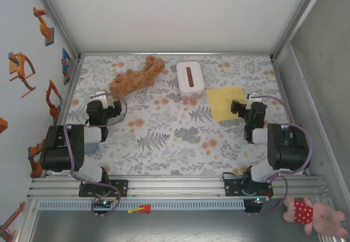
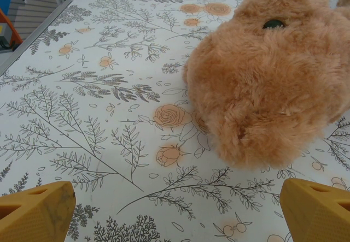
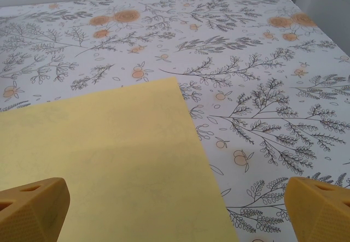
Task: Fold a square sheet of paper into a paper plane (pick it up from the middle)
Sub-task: Move the square sheet of paper to the center of the table.
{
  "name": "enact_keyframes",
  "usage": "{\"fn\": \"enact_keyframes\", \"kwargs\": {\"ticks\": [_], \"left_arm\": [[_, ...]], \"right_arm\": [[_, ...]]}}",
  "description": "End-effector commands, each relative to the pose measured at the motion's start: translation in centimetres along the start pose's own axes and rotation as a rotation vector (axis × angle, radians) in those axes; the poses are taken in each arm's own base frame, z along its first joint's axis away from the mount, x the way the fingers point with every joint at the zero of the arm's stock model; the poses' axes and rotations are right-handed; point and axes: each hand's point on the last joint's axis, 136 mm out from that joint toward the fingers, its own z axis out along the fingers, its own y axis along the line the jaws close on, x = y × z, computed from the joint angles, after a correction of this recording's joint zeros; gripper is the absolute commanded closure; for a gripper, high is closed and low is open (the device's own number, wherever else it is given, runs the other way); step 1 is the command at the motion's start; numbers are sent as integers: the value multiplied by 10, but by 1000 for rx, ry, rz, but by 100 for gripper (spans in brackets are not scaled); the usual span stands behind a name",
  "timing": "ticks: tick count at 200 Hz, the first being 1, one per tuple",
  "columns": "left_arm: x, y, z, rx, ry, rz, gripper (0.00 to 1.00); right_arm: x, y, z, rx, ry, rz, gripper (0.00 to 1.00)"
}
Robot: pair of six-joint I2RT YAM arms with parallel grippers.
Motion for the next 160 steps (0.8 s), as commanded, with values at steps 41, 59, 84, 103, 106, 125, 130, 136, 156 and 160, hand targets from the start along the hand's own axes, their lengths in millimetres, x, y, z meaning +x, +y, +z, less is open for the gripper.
{"fn": "enact_keyframes", "kwargs": {"ticks": [41, 59, 84, 103, 106, 125, 130, 136, 156, 160], "left_arm": [[-19, 4, 1, -22, -19, 1, 4], [-28, 10, -4, -64, 20, -3, 4], [-50, 8, -17, -71, 54, -33, 4], [-70, 2, -33, -42, 46, -128, 4], [-72, 1, -36, -37, 48, -146, 4], [-92, -14, -55, 33, 66, -249, 4], [-96, -20, -60, 65, 75, -270, 4], [-101, -26, -66, 98, 83, -290, 4], [-111, -37, -83, 128, 134, -380, 4], [-111, -39, -86, 135, 150, -397, 4]], "right_arm": [[-25, -3, -8, 16, -55, -2, 1], [-43, -13, -24, 74, -66, 19, 1], [-71, -16, -36, 102, -24, 96, 0], [-80, -22, -38, 163, 93, 220, 0], [-79, -22, -37, 171, 121, 230, 0], [-86, -14, -34, 152, 234, 280, 0], [-87, -10, -33, 139, 251, 291, 1], [-89, -6, -32, 125, 269, 308, 0], [-91, 8, -26, 70, 340, 367, 3], [-89, 12, -25, 53, 358, 377, 5]]}}
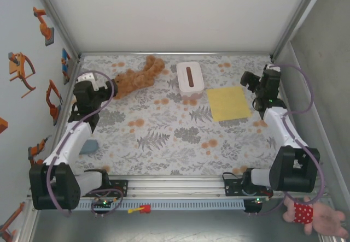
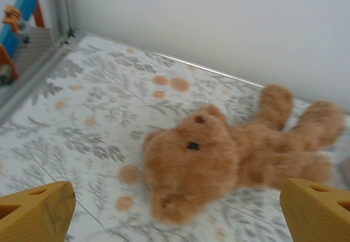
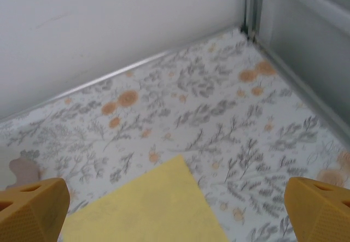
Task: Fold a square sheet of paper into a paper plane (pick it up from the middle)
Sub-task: Move the square sheet of paper to the center of the table.
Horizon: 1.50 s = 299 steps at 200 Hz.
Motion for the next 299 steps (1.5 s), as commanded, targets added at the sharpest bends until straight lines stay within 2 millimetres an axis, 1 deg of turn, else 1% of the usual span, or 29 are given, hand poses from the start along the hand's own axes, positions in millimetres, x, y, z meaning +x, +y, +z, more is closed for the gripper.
{"fn": "enact_keyframes", "kwargs": {"ticks": [1, 17, 26, 35, 48, 62, 78, 97, 112, 122, 133, 143, 171, 208, 232, 257, 274, 299], "left_arm": [[21, -15, -19, 38, 178, -163, 4], [26, -24, -26, 65, 243, -216, 4], [29, -29, -29, 83, 272, -238, 4], [32, -34, -29, 103, 291, -262, 4], [37, -44, -28, 142, 317, -306, 4], [43, -55, -24, 175, 353, -335, 4], [52, -68, -18, 196, 397, -347, 4], [66, -80, -9, 201, 453, -353, 4], [79, -90, -2, 207, 492, -349, 4], [85, -101, 2, 231, 512, -333, 4], [91, -113, 4, 260, 533, -310, 0], [96, -121, 7, 276, 554, -299, 0], [109, -136, 16, 288, 599, -301, 1], [119, -145, 23, 295, 634, -310, 1], [124, -150, 24, 312, 652, -311, 0], [129, -150, 25, 310, 662, -311, 0], [131, -150, 26, 310, 670, -313, 0], [132, -150, 27, 305, 669, -315, 0]], "right_arm": [[50, 2, 4, 1, 270, 100, 6], [59, 17, 12, -59, 355, 134, 16], [68, 23, 18, -79, 413, 149, 22], [77, 28, 25, -92, 473, 166, 32], [89, 35, 36, -109, 540, 186, 42], [102, 39, 46, -101, 594, 198, 47], [115, 39, 56, -69, 645, 198, 49], [127, 40, 62, -46, 688, 201, 50], [134, 39, 65, -29, 711, 204, 50], [138, 36, 66, -15, 725, 203, 50], [143, 34, 69, 1, 745, 201, 50], [147, 33, 72, 12, 762, 199, 50], [153, 33, 82, 24, 792, 197, 50], [165, 30, 95, 51, 833, 188, 50], [176, 27, 98, 72, 858, 187, 50], [188, 22, 97, 94, 882, 189, 50], [195, 20, 95, 103, 898, 191, 55], [205, 16, 89, 130, 920, 196, 56]]}}
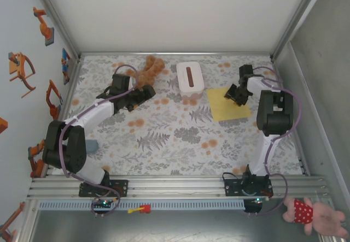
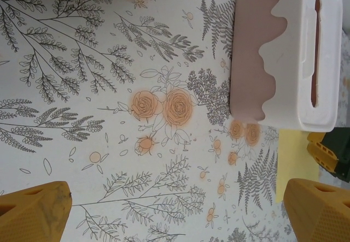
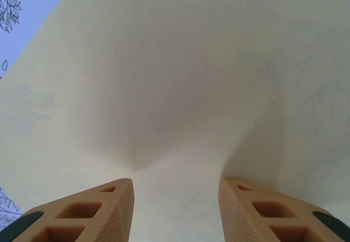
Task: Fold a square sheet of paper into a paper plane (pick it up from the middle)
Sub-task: Move the square sheet of paper to the center of the table.
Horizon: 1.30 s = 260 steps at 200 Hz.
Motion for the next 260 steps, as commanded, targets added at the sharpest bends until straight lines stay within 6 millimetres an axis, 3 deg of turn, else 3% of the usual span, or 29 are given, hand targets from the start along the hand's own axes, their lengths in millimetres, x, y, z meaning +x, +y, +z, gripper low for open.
{"fn": "enact_keyframes", "kwargs": {"ticks": [1, 47, 94, 119, 148, 178, 192, 205, 230, 260], "left_arm": [[-7, -13, -1, 35, -11, -3, 0], [-3, -4, 0, 5, -11, -18, 0], [5, 15, 0, -48, -23, -65, 0], [8, 21, -1, -59, -33, -85, 0], [11, 26, -5, -85, -26, -115, 0], [19, 22, -5, -53, 2, -147, 2], [25, 21, -4, -45, 19, -162, 3], [32, 19, -2, -42, 39, -170, 6], [56, 9, 2, -35, 97, -167, 14], [98, -2, 16, -63, 200, -145, 29]], "right_arm": [[26, -13, 12, 58, 74, 30, 56], [54, -14, 3, 84, 101, 63, 56], [124, 3, -7, 110, 87, 129, 56], [168, 35, 0, 50, 104, 158, 56], [198, 87, 4, -81, 148, 183, 57], [213, 147, 3, -220, 155, 156, 59], [211, 160, -2, -250, 136, 125, 60], [203, 160, -13, -257, 97, 99, 60], [188, 149, -44, -243, 9, -102, 60], [187, 130, -53, -203, 25, -362, 61]]}}
